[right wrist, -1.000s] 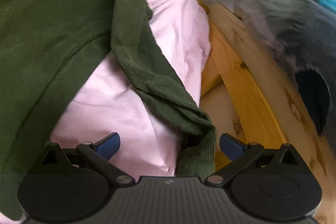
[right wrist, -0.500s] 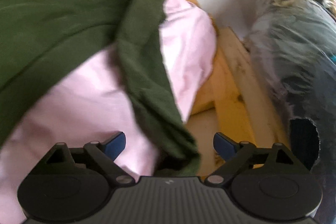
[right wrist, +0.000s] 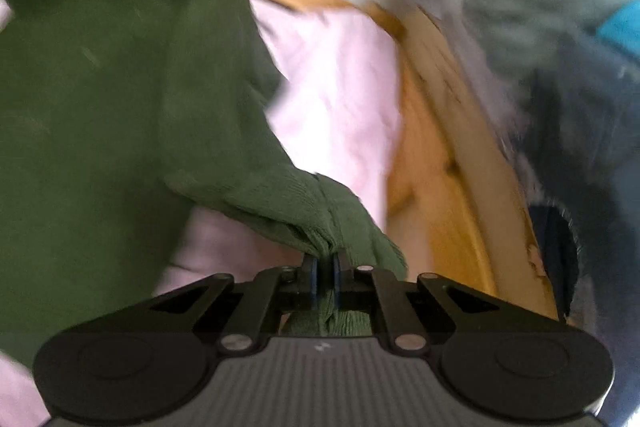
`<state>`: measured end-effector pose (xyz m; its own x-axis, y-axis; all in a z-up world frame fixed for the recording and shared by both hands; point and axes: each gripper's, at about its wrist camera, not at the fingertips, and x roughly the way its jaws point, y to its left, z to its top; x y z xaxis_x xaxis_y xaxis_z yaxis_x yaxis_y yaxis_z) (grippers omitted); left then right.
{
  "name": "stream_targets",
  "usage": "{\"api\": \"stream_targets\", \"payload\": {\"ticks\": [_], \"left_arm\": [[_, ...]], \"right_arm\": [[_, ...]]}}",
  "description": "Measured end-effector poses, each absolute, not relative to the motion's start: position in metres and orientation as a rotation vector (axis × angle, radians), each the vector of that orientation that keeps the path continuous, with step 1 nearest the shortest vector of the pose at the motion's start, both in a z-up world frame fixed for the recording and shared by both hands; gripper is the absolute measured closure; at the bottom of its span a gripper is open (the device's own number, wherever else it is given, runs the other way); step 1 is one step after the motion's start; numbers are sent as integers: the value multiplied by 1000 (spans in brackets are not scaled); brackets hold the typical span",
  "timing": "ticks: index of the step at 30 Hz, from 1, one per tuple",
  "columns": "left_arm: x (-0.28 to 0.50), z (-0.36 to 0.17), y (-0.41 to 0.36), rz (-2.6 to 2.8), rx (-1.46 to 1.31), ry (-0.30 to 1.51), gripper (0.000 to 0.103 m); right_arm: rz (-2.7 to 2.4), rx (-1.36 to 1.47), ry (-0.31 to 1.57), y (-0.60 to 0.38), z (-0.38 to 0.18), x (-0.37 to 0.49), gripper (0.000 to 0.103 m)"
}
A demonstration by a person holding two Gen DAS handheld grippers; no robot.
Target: Fold large clothes
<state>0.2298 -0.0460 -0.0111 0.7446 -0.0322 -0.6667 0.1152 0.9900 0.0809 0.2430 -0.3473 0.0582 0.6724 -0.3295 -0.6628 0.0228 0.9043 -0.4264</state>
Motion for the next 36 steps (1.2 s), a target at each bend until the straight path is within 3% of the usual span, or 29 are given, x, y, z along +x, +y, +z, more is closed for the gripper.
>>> {"api": "stream_targets", "payload": {"ticks": [6,12,17,19,22,25,30,32,34,36], "left_arm": [[208,29,-21,-270,-24,644,1],[177,70,26,-493,-207,514,1],[170,76,71,-518,-335,466,1],[176,71,81,-498,-376,485,1],[197,56,85,-477,-420,560,1],[220,32,69,-468,-382,636,1],[258,-5,43,-497,-286,723,1],[271,-21,32,-521,-242,769,1],[282,-32,23,-582,-211,818,6],[285,-39,16,-651,-173,836,19]], "right_arm": [[96,-159,789,-261,118,228,95],[361,-26,771,-166,94,277,93],[504,-20,901,-109,47,323,70],[516,-45,892,-106,45,331,47],[437,-119,814,-110,51,335,30],[271,-241,709,-123,55,369,20],[100,-334,556,-153,40,458,18],[79,-233,562,-171,37,493,22],[76,-113,609,-188,37,516,96],[40,-16,610,-209,44,520,99]]}}
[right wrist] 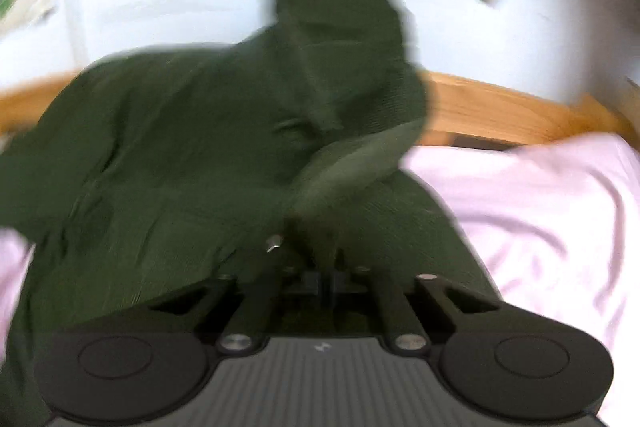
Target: Fold large clothes
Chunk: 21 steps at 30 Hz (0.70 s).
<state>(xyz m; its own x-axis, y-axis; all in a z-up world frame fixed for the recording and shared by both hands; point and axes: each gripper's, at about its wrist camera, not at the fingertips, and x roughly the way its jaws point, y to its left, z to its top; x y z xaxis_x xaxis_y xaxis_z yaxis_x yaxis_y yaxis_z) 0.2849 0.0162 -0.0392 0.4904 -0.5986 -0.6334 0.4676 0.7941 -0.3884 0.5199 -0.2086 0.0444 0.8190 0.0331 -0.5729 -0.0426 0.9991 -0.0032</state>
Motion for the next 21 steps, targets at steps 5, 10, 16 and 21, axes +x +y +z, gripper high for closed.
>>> {"api": "stream_targets", "payload": {"ticks": [5,10,16,21], "left_arm": [[286,-43,16,-682,-137,785,79],[330,-35,4,-630,-221,749,87],[398,-67,10,-495,-376,872,72],[407,-76,34,-477,-543,896,56]], "right_arm": [[-133,-77,386,-267,102,493,99],[-310,6,351,-339,118,519,88],[-268,-28,335,-347,75,486,22],[-116,-272,365,-315,34,438,13]]}}
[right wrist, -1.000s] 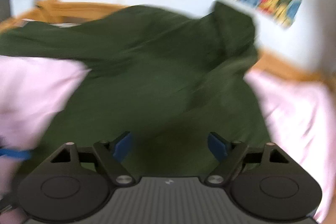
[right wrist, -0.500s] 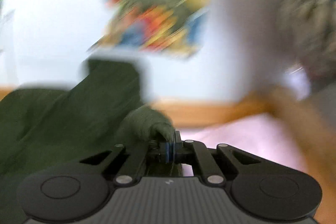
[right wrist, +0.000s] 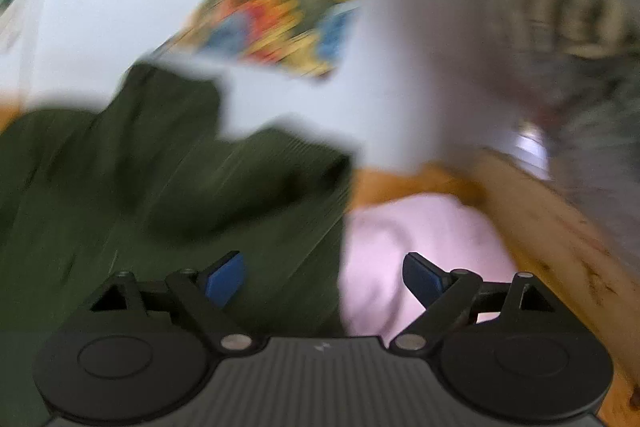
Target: Fold large clothes
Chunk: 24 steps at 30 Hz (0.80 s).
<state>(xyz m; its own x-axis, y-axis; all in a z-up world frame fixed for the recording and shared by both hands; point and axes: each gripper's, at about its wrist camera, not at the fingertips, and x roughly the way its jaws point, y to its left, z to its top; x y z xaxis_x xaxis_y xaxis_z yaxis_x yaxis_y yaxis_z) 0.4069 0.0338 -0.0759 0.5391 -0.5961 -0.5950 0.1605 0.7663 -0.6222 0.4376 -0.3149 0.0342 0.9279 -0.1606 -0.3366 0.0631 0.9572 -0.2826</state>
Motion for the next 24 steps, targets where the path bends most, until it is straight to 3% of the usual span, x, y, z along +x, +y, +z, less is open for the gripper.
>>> {"api": "stream_targets", "payload": {"ticks": [2,5,6,7,8,12,14,15,16,18,20,24], "left_arm": [[402,-73,31,-463,-492,872,54],[395,-70,23,-438,-437,874,56],[394,-69,19,-426,-413,876,58],[394,-71,19,-414,-392,879,58],[393,-69,18,-408,-373,877,58],[388,-69,11,-399,-308,861,56],[388,-70,10,-408,-305,857,51],[388,-71,10,-412,-304,856,50],[388,-72,10,-417,-302,856,49],[390,-71,13,-438,-319,860,44],[393,-66,17,-438,-357,861,28],[388,-42,33,-381,-402,820,18]], "right_arm": [[-136,-419,405,-299,15,442,16],[-209,-430,328,-291,21,458,30],[-253,-400,324,-290,28,471,52],[-294,-361,326,-293,38,485,82],[-317,-295,336,-297,49,500,88],[-384,-68,393,-318,77,540,87],[-346,-19,409,-319,79,529,67],[-331,-2,405,-316,80,516,40],[-307,0,392,-311,77,498,26],[-264,-55,366,-297,66,467,26],[-261,-128,385,-284,45,448,26],[-276,-242,514,-267,-11,450,26]]}}
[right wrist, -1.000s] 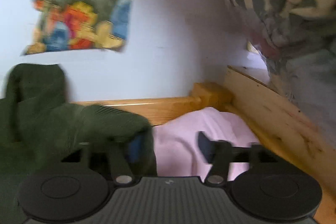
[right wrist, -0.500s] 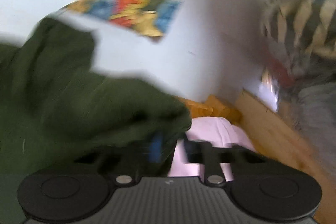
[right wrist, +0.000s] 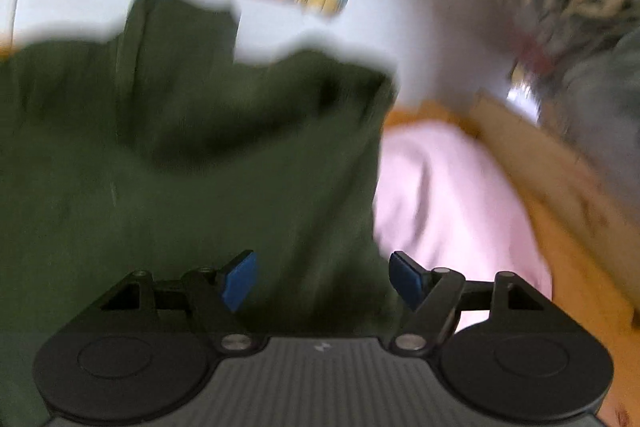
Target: Fold large clothes
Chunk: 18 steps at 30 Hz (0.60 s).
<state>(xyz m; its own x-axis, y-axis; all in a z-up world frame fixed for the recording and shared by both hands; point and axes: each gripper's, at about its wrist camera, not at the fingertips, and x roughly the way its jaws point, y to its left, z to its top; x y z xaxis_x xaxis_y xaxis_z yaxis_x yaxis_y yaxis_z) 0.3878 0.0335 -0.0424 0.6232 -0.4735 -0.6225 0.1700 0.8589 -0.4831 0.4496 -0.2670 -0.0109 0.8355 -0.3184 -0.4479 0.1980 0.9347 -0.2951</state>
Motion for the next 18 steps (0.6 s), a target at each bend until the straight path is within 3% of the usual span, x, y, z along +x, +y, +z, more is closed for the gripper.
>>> {"api": "stream_targets", "payload": {"ticks": [2,4,6,14,18], "left_arm": [[380,-27,45,-330,-416,787,11],[366,-11,59,-264,-408,751,8],[348,7,81,-187,-384,705,5],[294,60,218,266,-192,563,1],[280,52,295,441,-442,430,8]], "right_arm": [[-285,-254,539,-259,-27,444,25],[-241,-207,512,-250,-25,426,10],[-182,-173,454,-236,-19,395,0],[52,-23,386,-177,-32,263,0],[104,86,426,-162,-57,211,0]]}}
